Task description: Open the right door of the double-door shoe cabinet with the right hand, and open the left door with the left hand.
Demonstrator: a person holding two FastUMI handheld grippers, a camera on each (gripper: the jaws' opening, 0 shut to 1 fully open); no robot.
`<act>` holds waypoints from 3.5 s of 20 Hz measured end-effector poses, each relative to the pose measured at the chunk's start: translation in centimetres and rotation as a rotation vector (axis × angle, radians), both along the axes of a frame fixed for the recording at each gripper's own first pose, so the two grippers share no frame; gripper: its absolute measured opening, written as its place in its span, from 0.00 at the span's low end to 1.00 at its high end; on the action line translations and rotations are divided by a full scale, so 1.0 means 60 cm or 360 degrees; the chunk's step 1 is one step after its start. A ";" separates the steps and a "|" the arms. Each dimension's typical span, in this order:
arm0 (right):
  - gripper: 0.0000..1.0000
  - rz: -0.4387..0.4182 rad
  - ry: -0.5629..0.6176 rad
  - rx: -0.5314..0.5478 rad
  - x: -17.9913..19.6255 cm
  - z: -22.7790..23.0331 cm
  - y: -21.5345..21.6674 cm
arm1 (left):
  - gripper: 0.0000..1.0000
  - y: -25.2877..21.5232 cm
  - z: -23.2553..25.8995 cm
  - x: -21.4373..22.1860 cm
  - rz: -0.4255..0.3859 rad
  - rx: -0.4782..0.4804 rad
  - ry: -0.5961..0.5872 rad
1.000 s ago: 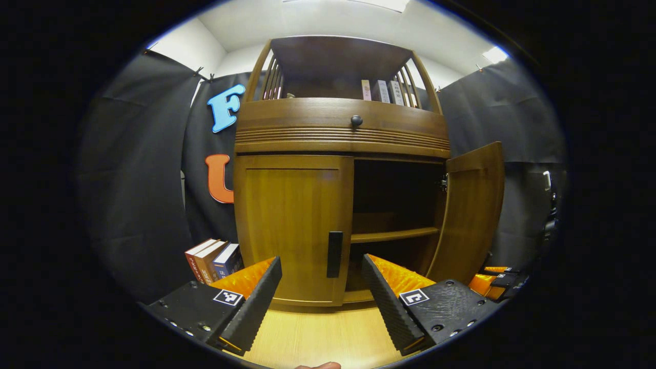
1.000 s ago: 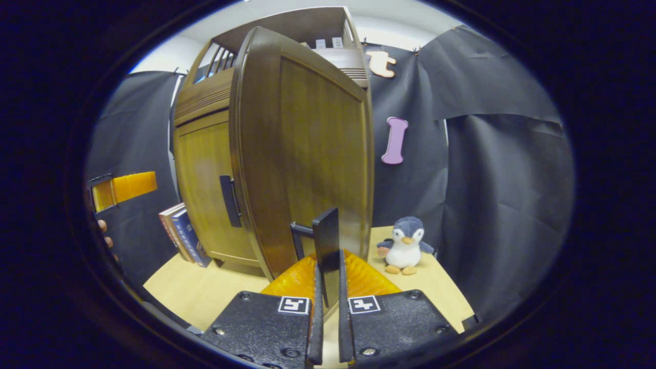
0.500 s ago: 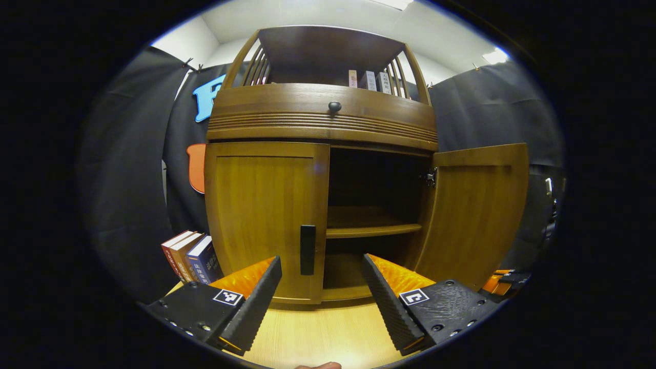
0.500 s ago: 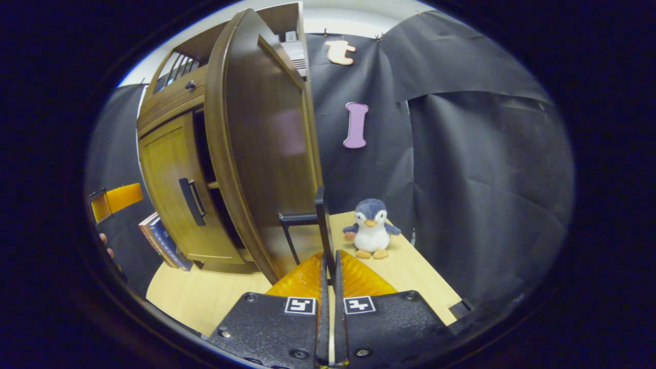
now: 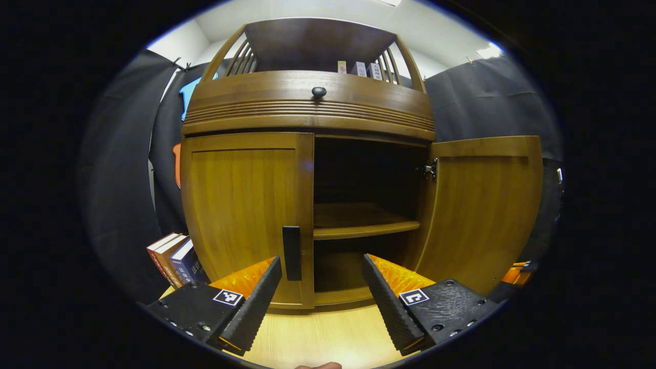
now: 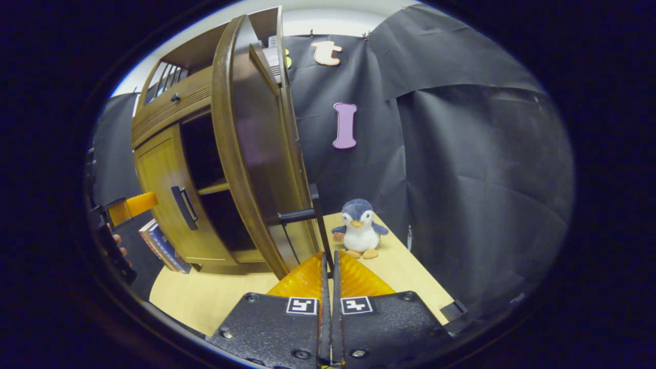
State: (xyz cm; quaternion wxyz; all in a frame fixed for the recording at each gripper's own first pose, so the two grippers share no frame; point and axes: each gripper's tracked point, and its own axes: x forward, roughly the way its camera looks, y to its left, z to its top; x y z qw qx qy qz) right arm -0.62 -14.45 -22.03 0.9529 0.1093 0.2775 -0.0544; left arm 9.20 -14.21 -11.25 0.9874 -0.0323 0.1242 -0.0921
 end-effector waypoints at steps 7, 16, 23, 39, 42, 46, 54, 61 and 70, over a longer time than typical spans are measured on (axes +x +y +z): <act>0.04 -0.0077 -0.0141 -0.0082 -0.013 0.055 -0.050 | 0.95 0.027 -0.061 0.094 0.0141 -0.0051 0.0068; 0.11 0.0078 -0.0358 -0.0159 -0.045 0.133 -0.006 | 0.93 0.057 -0.117 0.201 0.0213 -0.0069 0.0072; 0.52 0.0081 -0.0337 -0.0179 -0.061 0.131 0.014 | 0.66 0.051 -0.121 0.224 0.0125 0.0009 -0.0006; 0.53 0.0247 -0.0310 -0.0201 -0.037 0.122 0.105 | 0.22 0.061 -0.110 0.173 0.0030 0.0042 -0.0070; 0.54 0.0275 -0.0300 -0.0209 -0.028 0.116 0.123 | 0.22 0.069 -0.109 0.148 0.0074 0.0021 -0.0056; 0.55 0.0296 -0.0312 -0.0199 -0.011 0.117 0.142 | 0.23 0.084 -0.104 0.112 0.0095 -0.0015 -0.0053; 0.55 0.0399 -0.0283 -0.0165 0.006 0.097 0.189 | 0.23 0.116 -0.097 0.047 0.0085 0.0001 -0.0058; 0.53 0.0469 -0.0244 -0.0123 0.014 0.081 0.216 | 0.22 0.161 -0.091 -0.010 0.0161 0.0042 -0.0075; 0.55 0.0554 -0.0259 -0.0109 0.032 0.081 0.254 | 0.22 0.242 -0.087 -0.076 0.0338 0.0057 -0.0060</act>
